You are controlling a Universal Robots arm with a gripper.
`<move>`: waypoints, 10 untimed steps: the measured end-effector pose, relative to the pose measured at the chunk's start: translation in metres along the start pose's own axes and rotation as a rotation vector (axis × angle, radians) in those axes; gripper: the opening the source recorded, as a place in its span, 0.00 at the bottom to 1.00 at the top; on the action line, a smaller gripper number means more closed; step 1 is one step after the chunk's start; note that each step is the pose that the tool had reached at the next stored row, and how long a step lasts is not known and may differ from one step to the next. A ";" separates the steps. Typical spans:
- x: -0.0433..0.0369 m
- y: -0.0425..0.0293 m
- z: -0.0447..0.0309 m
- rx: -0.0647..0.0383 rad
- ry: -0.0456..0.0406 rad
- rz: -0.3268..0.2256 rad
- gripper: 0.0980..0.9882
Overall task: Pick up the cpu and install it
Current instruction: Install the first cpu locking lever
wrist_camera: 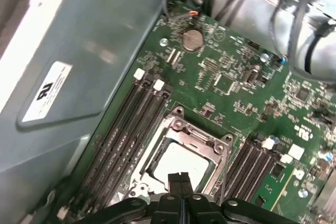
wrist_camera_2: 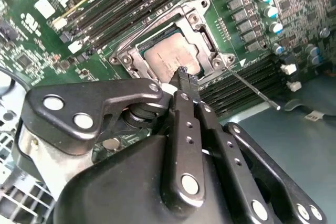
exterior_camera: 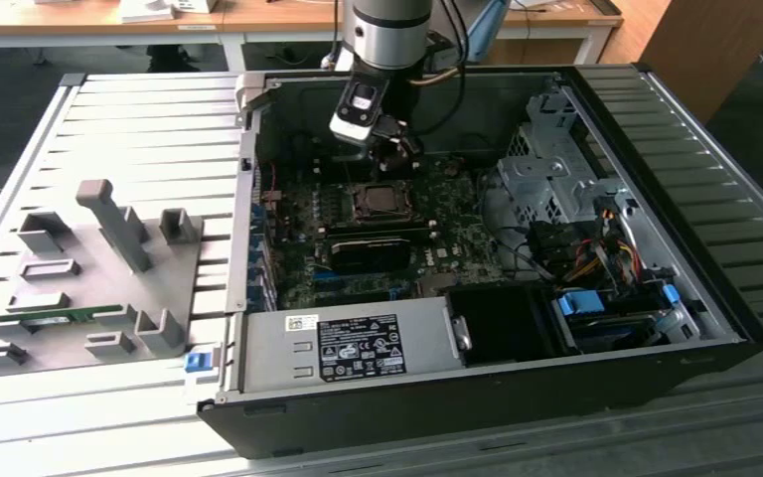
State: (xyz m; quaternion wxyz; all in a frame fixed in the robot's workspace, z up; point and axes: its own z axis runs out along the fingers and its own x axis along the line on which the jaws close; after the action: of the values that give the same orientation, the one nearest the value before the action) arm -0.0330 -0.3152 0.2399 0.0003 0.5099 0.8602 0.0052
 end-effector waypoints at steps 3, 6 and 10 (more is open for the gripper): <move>0.0000 -0.0001 -0.0002 0.000 0.0004 -0.052 0.01; 0.0000 0.0000 -0.0042 0.000 0.0006 -0.068 0.01; 0.0001 0.0001 -0.0152 0.000 0.0007 -0.074 0.01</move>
State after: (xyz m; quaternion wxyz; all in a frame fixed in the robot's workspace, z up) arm -0.0330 -0.3152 0.2551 0.0001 0.4779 0.8784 0.0053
